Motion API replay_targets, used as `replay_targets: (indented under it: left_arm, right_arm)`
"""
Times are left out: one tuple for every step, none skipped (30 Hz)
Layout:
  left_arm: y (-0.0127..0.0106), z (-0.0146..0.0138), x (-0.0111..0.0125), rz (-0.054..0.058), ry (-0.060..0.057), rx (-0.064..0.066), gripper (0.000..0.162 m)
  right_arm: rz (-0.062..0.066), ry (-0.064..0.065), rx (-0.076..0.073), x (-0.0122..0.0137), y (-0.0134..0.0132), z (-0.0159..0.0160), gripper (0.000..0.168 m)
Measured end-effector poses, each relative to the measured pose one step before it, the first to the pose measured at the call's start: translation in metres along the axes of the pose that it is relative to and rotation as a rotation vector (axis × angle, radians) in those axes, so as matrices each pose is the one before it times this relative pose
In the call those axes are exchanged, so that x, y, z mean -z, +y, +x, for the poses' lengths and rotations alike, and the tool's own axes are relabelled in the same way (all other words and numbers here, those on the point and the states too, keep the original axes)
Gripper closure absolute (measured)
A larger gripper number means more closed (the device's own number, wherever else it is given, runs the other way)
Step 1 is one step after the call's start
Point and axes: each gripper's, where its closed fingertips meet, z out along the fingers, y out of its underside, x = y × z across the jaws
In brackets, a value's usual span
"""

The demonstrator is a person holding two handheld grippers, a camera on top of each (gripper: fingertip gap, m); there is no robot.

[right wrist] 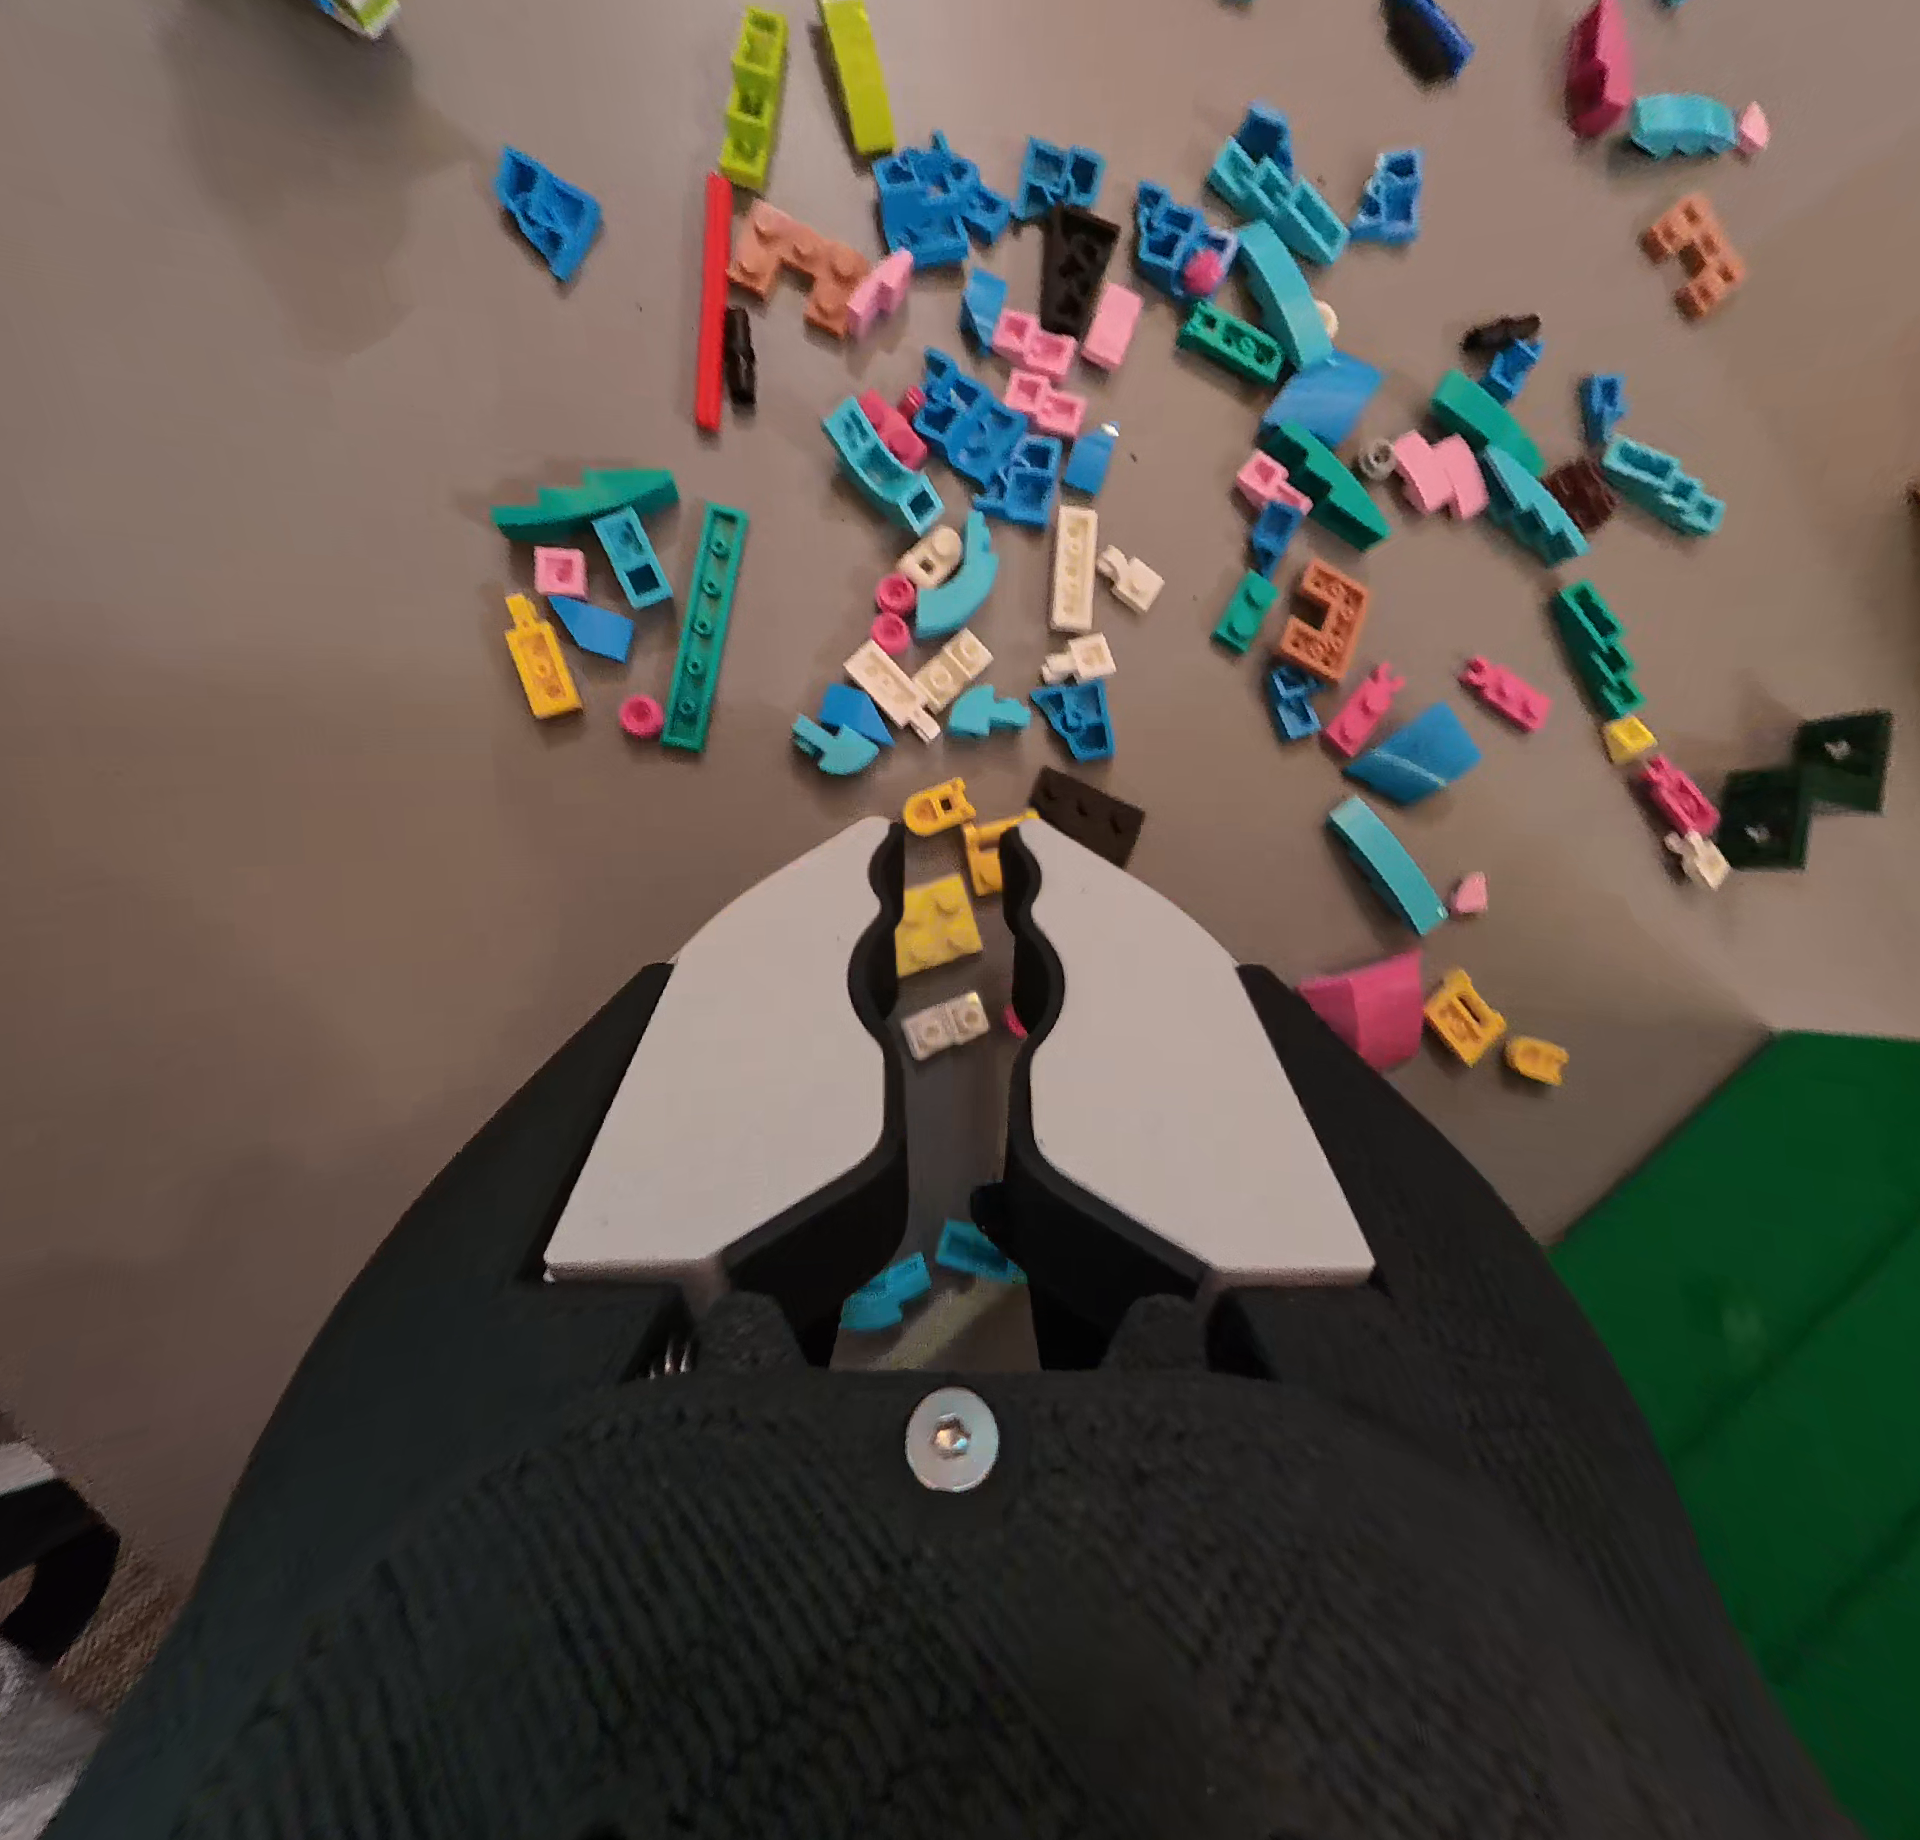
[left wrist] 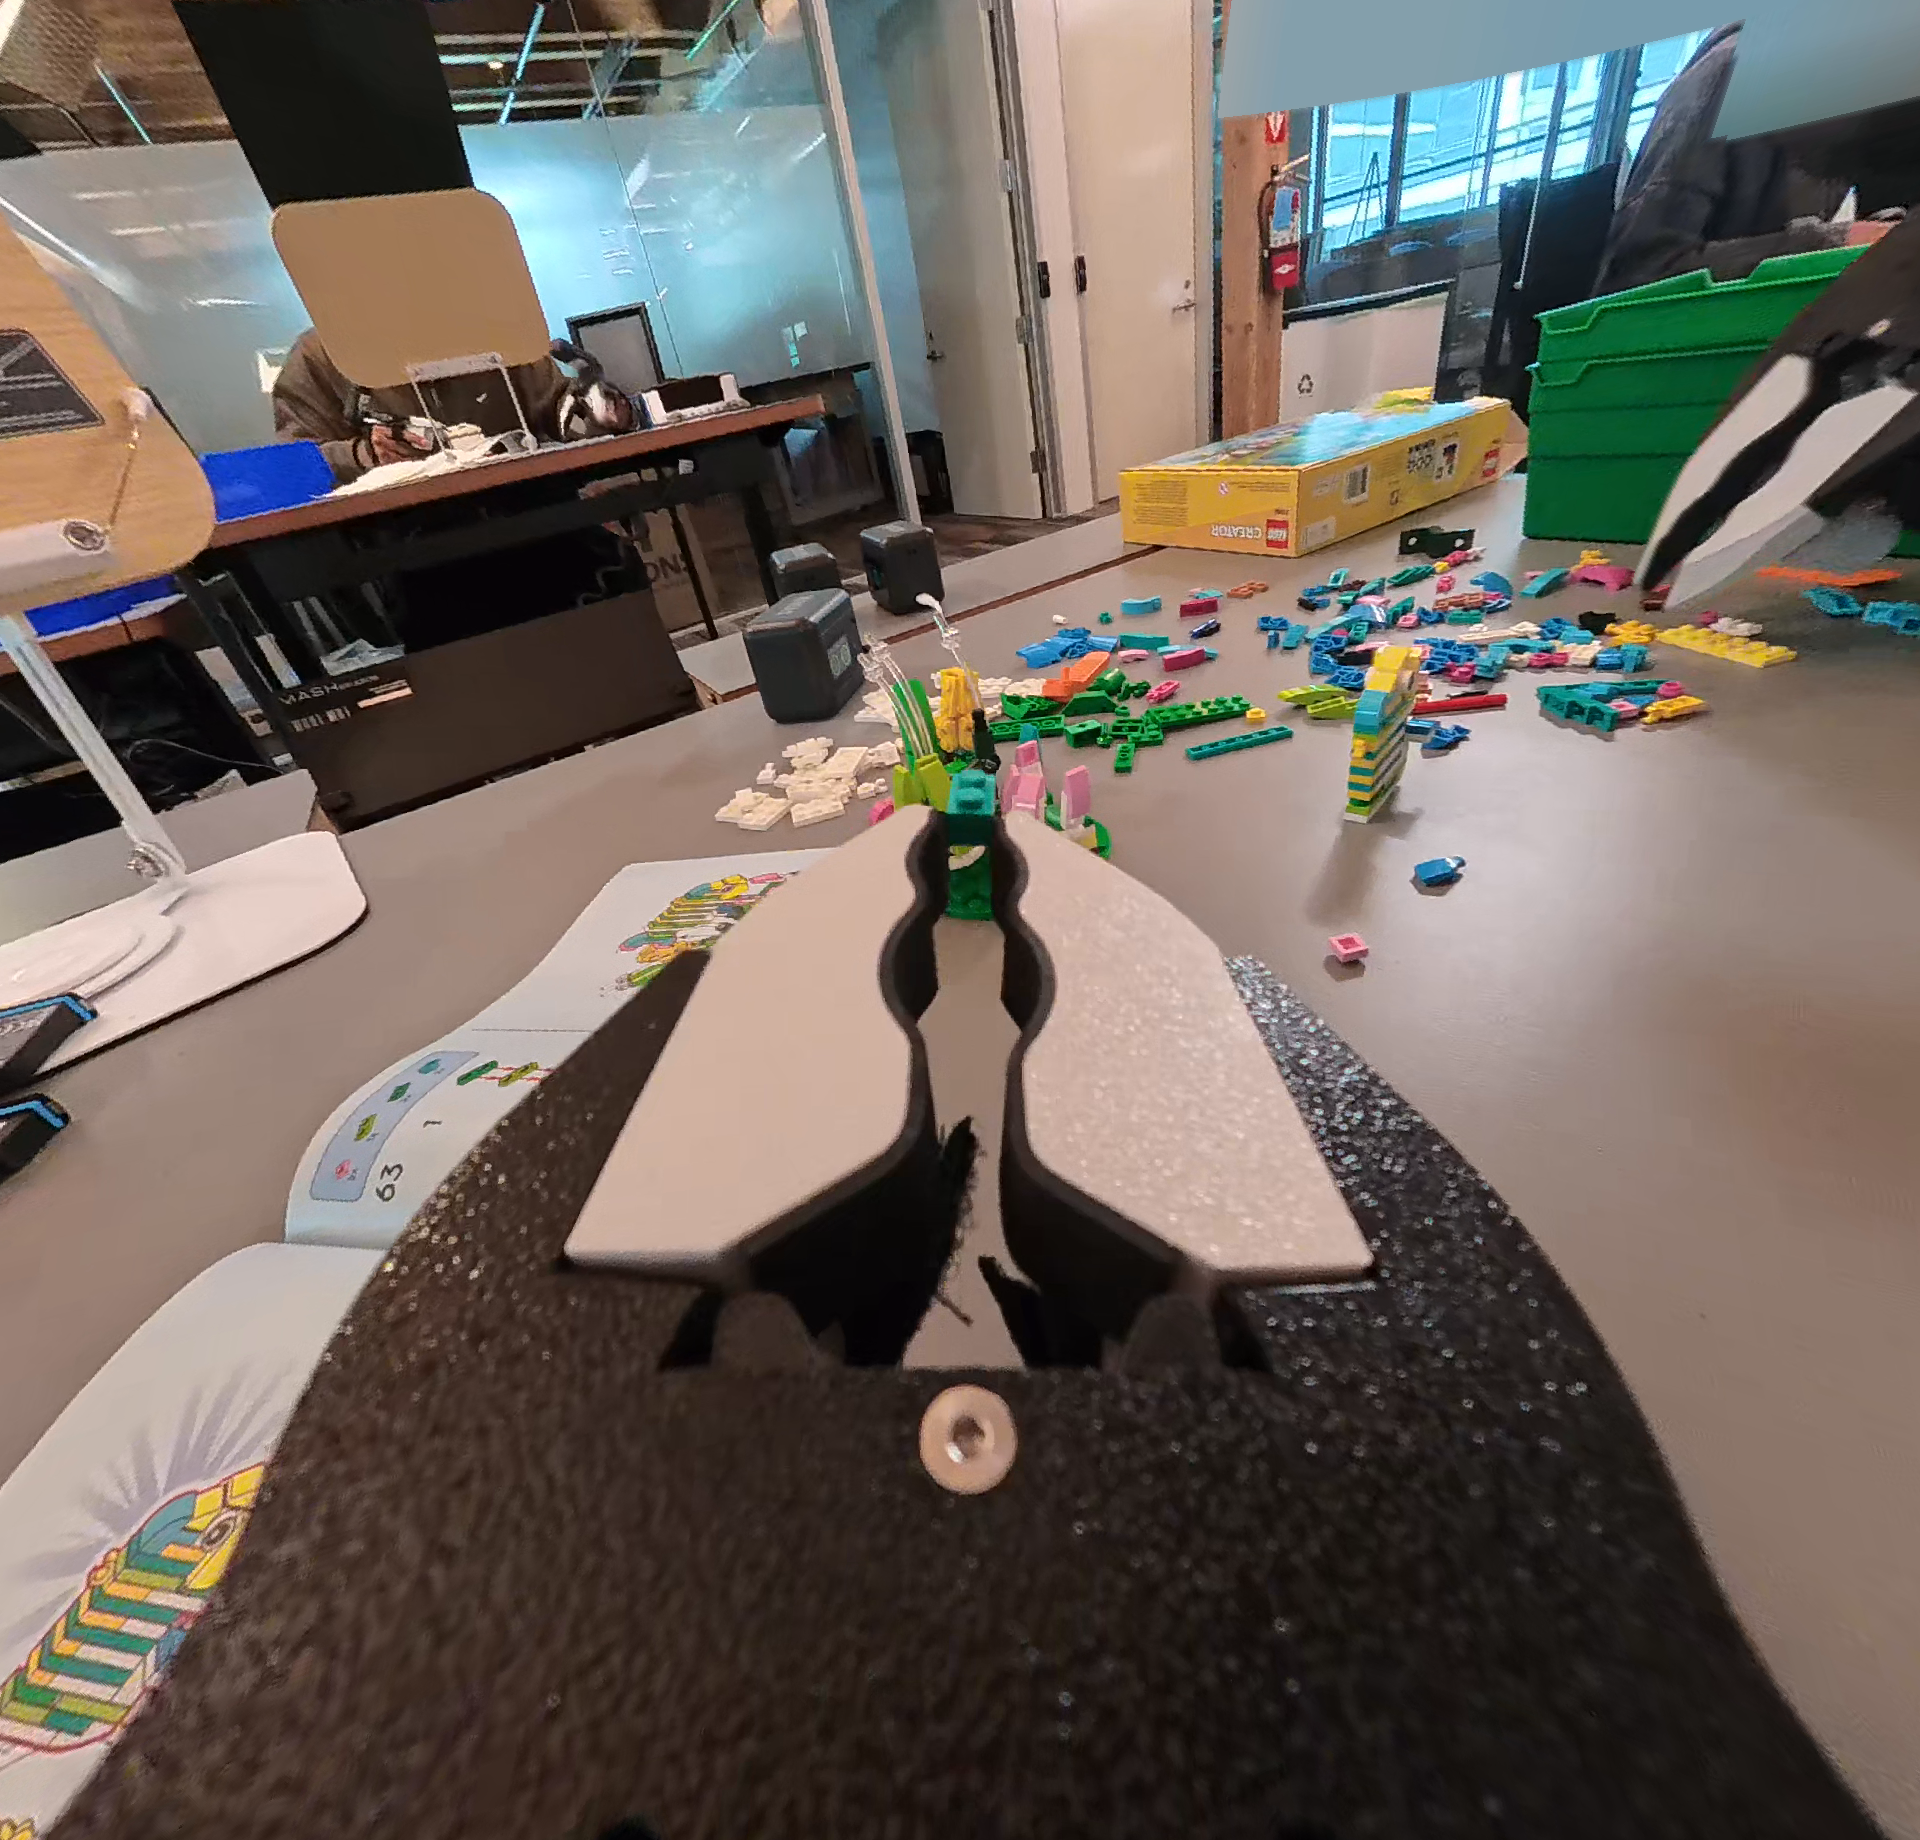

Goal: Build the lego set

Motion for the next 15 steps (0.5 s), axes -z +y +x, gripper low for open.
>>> replay_targets:
  left_arm:
    - [-0.00008, -0.00038, -0.00002, 0.0007, -0.0002, 0.0046, 0.155]
    - [-0.00019, -0.00033, 0.00019, 0.0022, -0.0001, 0.004, 0.155]
    - [-0.00024, -0.00014, 0.00017, 0.0023, 0.0005, 0.0025, 0.155]
    - [-0.00039, 0.00008, 0.0002, 0.0028, 0.0, -0.0003, 0.155]
    - [-0.00056, 0.0004, 0.00044, 0.0046, -0.0014, -0.0046, 0.155]
    - [-0.00134, 0.0004, 0.00082, 0.01, -0.005, -0.0106, 0.155]
    - [-0.00118, 0.00086, 0.00087, 0.0096, -0.0057, -0.0147, 0.155]
    - [-0.00067, 0.00112, 0.00033, 0.004, -0.0033, -0.0155, 0.155]
    - [0.00007, 0.00133, -0.00013, -0.0005, -0.001, -0.0141, 0.155]
    - [0.00026, 0.00129, -0.00031, -0.0034, 0.0016, -0.0109, 0.155]
    - [0.00042, 0.00102, -0.00045, -0.0038, 0.0017, -0.0075, 0.155]
    - [0.00012, 0.00041, -0.00018, -0.001, -0.0011, -0.0049, 0.155]
    - [-0.00021, 0.00005, 0.00009, 0.001, -0.0011, -0.0017, 0.155]
    - [-0.00026, -0.00009, 0.00016, 0.0022, -0.0003, 0.0015, 0.155]
    - [-0.00042, -0.00035, 0.00023, 0.0026, -0.0003, 0.0041, 0.155]
  right_arm:
    - [0.0066, -0.01, 0.008, -0.00261, -0.00359, -0.00117, 0.152]
    - [0.0055, -0.0098, 0.0081, -0.0024, -0.00359, -0.00119, 0.151]
    - [0.006, -0.0118, 0.0068, -0.0022, -0.00376, -0.00132, 0.151]
    - [0.0068, -0.0138, 0.0045, -0.0021, -0.00376, -0.00158, 0.151]
    - [0.0062, -0.0138, 0.0029, -0.00191, -0.00374, -0.0015, 0.152]
    - [0.0029, -0.0115, 0.0028, -0.00187, -0.00304, -0.00125, 0.152]
    - [-0.0031, -0.0067, 0.0042, -0.00176, -0.00203, -0.00077, 0.152]
    - [-0.0088, 0.0002, 0.0059, -0.00178, -0.00098, -0.00024, 0.152]
    - [-0.0115, 0.0025, 0.0065, -0.00162, -0.0004, -0.00003, 0.152]
    - [-0.0093, -0.002, 0.0066, -0.0015, -0.0004, -0.00094, 0.153]
    - [-0.0047, -0.0077, 0.0048, -0.0012, -0.00073, -0.00155, 0.154]
    - [-0.0015, -0.0062, 0.0019, -0.00088, -0.00076, -0.00119, 0.154]
    - [-0.0003, 0.0004, -0.0001, -0.00057, -0.00054, 0.00005, 0.154]
    - [-0.0008, 0.0054, -0.0011, -0.0003, -0.0002, 0.00105, 0.155]
    - [-0.0014, 0.0064, -0.001, -0.00027, 0.00004, 0.00112, 0.155]
